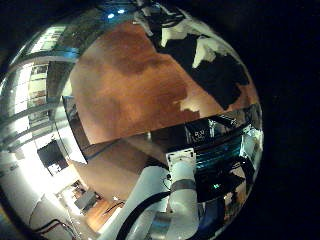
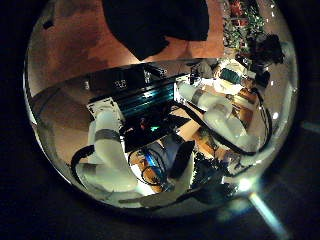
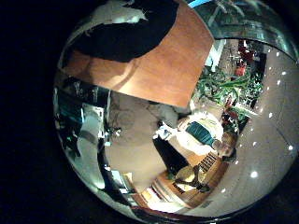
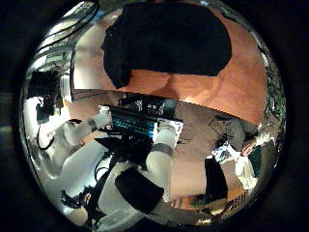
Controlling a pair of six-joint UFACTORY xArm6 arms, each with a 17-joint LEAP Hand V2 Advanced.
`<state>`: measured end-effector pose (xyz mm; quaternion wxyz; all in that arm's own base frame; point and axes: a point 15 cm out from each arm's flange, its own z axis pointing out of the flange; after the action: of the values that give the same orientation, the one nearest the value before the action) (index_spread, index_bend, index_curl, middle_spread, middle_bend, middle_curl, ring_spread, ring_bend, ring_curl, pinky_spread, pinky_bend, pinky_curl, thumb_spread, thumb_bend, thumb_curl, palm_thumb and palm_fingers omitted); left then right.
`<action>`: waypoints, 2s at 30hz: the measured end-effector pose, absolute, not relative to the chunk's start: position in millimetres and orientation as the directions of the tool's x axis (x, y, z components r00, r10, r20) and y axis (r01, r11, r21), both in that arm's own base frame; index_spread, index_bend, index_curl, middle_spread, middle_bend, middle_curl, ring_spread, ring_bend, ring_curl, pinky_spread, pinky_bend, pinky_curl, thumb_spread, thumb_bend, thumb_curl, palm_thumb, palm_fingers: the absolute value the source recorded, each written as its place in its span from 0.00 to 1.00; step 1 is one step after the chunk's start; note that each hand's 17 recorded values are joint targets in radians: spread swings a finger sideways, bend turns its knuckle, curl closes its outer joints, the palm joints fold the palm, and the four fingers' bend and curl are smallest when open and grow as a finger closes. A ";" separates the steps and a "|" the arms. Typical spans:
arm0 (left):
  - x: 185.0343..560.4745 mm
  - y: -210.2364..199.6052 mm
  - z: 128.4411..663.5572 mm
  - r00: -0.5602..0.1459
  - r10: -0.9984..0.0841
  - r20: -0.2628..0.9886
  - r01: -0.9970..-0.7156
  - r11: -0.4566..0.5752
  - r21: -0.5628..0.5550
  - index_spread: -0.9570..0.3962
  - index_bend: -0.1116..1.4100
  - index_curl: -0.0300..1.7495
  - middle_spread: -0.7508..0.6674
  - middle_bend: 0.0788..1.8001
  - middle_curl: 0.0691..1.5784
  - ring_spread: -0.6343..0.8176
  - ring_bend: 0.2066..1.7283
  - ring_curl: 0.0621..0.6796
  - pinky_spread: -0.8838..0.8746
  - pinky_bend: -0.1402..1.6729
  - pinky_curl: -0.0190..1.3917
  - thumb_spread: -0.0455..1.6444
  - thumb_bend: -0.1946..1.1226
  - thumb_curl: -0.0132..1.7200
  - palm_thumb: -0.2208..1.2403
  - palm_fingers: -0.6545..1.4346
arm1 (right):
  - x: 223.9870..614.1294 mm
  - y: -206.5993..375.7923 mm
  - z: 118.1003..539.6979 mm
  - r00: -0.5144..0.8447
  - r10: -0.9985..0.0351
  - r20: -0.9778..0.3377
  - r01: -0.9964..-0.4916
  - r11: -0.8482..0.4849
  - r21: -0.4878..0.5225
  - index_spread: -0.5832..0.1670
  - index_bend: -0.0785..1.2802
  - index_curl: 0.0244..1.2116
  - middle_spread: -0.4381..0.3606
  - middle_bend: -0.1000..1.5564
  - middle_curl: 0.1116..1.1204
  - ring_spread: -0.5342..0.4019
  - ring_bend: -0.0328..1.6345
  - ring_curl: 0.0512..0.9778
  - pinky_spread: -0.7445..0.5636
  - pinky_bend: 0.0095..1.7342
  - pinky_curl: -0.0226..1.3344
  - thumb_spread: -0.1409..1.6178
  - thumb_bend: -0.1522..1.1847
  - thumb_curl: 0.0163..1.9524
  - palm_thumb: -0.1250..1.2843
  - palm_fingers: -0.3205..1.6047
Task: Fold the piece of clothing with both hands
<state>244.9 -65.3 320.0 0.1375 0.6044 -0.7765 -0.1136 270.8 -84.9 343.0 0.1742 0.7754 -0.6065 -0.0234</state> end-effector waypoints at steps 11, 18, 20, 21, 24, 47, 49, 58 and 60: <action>248.5 -69.8 318.6 -0.188 -0.974 0.125 -0.920 0.219 0.324 0.68 0.18 0.19 0.70 0.07 0.19 0.65 0.35 0.24 0.71 0.34 0.25 0.64 0.14 0.17 0.20 0.36 | 265.7 -93.5 345.0 0.252 -0.951 0.179 -0.933 -0.190 0.305 0.28 0.18 0.24 0.53 0.21 0.24 0.65 0.38 0.16 0.79 0.40 0.09 0.76 0.10 0.10 0.21 0.25; 239.8 -81.1 305.0 -0.235 -0.966 0.112 -0.904 0.259 0.339 0.68 0.18 0.19 0.70 0.07 0.19 0.65 0.34 0.24 0.71 0.34 0.25 0.67 0.13 0.17 0.25 0.36 | 266.9 -92.6 343.9 0.246 -0.952 0.181 -0.936 -0.184 0.302 0.28 0.18 0.24 0.52 0.21 0.24 0.64 0.38 0.16 0.80 0.39 0.11 0.76 0.10 0.10 0.20 0.26; 240.7 -86.2 300.0 -0.256 -0.961 0.109 -0.902 0.277 0.330 0.68 0.18 0.20 0.70 0.07 0.19 0.66 0.34 0.24 0.71 0.34 0.25 0.67 0.13 0.17 0.25 0.36 | 267.4 -92.4 342.8 0.242 -0.954 0.178 -0.936 -0.181 0.302 0.29 0.18 0.23 0.52 0.20 0.24 0.64 0.38 0.16 0.80 0.39 0.11 0.76 0.10 0.10 0.20 0.26; 240.1 -88.8 296.8 -0.265 -0.958 0.108 -0.900 0.286 0.329 0.68 0.18 0.20 0.70 0.07 0.19 0.66 0.34 0.24 0.71 0.34 0.25 0.67 0.13 0.17 0.26 0.36 | 267.9 -91.8 342.0 0.244 -0.953 0.178 -0.935 -0.182 0.304 0.29 0.18 0.23 0.52 0.20 0.24 0.64 0.38 0.17 0.80 0.39 0.11 0.76 0.10 0.10 0.20 0.26; 240.1 -101.3 287.1 -0.305 -0.947 0.106 -0.892 0.322 0.318 0.68 0.18 0.20 0.71 0.06 0.18 0.66 0.34 0.24 0.71 0.34 0.25 0.67 0.13 0.17 0.26 0.35 | 267.9 -90.9 340.4 0.243 -0.954 0.174 -0.934 -0.182 0.309 0.29 0.18 0.23 0.52 0.20 0.24 0.64 0.37 0.17 0.79 0.39 0.11 0.76 0.10 0.10 0.20 0.27; 263.3 -161.5 134.8 -0.534 -0.834 -0.135 -0.835 0.496 0.238 0.80 0.17 0.16 0.84 0.09 0.18 0.78 0.35 0.24 0.77 0.35 0.25 0.58 0.13 0.18 0.23 0.32 | 249.9 -73.3 341.7 0.172 -0.970 0.173 -0.932 -0.103 0.349 0.28 0.18 0.23 0.50 0.20 0.25 0.63 0.37 0.18 0.80 0.36 0.13 0.75 0.10 0.10 0.19 0.29; 267.7 -158.4 130.9 -0.527 -0.834 -0.162 -0.843 0.490 0.221 0.81 0.17 0.16 0.82 0.11 0.18 0.77 0.35 0.23 0.77 0.34 0.24 0.58 0.13 0.18 0.24 0.34 | 250.3 -71.6 341.8 0.174 -0.969 0.174 -0.932 -0.105 0.348 0.28 0.18 0.23 0.50 0.20 0.25 0.63 0.37 0.18 0.81 0.35 0.13 0.75 0.10 0.10 0.19 0.29; 288.2 -164.0 123.2 -0.512 -0.842 -0.168 -0.854 0.480 0.199 0.77 0.20 0.18 0.60 0.27 0.26 0.59 0.36 0.24 0.67 0.29 0.22 0.59 0.13 0.19 0.28 0.47 | 248.0 -66.9 341.3 0.174 -0.969 0.174 -0.928 -0.102 0.358 0.27 0.18 0.23 0.49 0.20 0.25 0.63 0.36 0.18 0.82 0.34 0.13 0.74 0.10 0.11 0.19 0.29; 292.7 -166.0 122.0 -0.509 -0.844 -0.167 -0.856 0.477 0.199 0.74 0.22 0.19 0.55 0.34 0.30 0.50 0.39 0.26 0.62 0.28 0.22 0.59 0.13 0.19 0.28 0.54 | 248.1 -66.9 340.9 0.173 -0.969 0.174 -0.928 -0.101 0.359 0.27 0.18 0.23 0.49 0.20 0.25 0.63 0.36 0.18 0.82 0.34 0.13 0.74 0.10 0.11 0.19 0.30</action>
<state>292.7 -166.0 122.0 -0.0230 0.4948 -0.8591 -0.1290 248.1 -66.9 340.9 0.1971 0.7399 -0.6410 -0.0528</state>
